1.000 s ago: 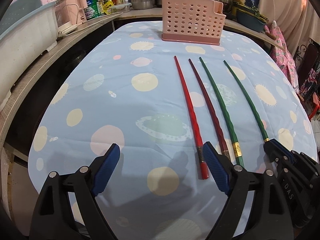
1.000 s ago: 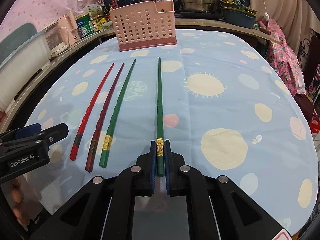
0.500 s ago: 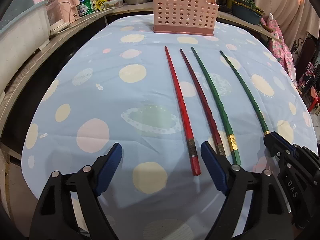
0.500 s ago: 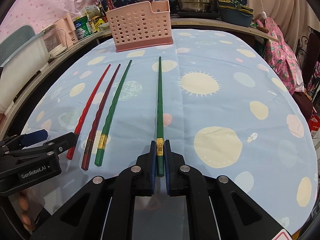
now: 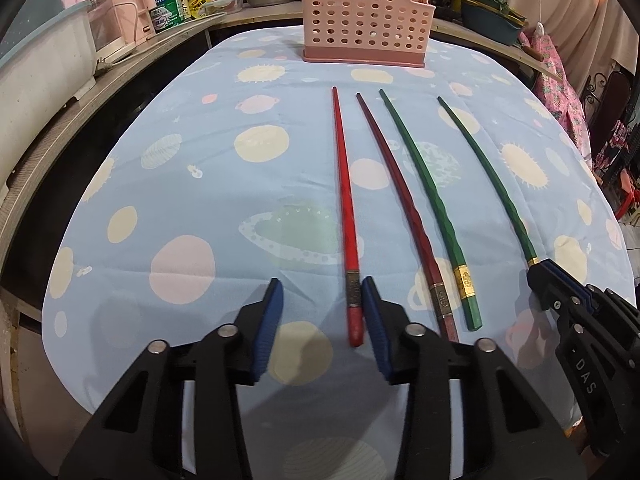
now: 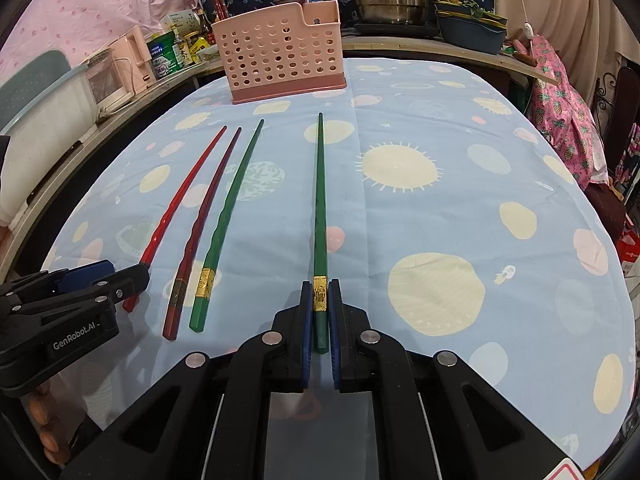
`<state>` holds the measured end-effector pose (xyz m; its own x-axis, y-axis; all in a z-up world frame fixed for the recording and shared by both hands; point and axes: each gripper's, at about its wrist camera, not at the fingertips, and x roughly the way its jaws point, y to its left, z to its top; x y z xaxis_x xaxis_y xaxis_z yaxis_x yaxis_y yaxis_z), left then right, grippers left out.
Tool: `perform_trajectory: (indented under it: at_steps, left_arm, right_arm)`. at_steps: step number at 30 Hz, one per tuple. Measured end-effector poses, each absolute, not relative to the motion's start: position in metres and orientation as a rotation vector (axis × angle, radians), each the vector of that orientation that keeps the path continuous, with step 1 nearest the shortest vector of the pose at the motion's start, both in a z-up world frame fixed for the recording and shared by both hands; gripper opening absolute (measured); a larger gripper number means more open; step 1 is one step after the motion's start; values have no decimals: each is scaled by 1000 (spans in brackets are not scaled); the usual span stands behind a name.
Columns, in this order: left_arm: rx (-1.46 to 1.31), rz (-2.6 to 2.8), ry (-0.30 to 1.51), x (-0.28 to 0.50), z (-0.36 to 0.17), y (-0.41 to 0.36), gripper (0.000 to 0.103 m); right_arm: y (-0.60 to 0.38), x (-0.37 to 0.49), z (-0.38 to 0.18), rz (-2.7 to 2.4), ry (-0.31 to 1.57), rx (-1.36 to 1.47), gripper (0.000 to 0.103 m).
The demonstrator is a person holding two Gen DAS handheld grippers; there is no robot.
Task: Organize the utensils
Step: 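Grasp the red chopstick with the left tool while the right tool holds the green one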
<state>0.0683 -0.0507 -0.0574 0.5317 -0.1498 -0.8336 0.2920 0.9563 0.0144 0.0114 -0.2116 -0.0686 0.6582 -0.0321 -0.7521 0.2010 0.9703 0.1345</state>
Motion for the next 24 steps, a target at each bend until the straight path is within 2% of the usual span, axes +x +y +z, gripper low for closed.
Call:
perform_trajectory:
  at_steps: [4, 8, 24]
  left_arm:
    - [158, -276, 982, 68, -56, -50, 13]
    - [156, -278, 982, 68, -56, -50, 8]
    - [122, -285, 991, 66, -49, -42, 7]
  right_arm:
    - [-212, 11, -69, -133, 843, 214, 7]
    - [-211, 11, -69, -133, 844, 213, 7]
    - [-211, 3, -66, -127, 835, 229, 7]
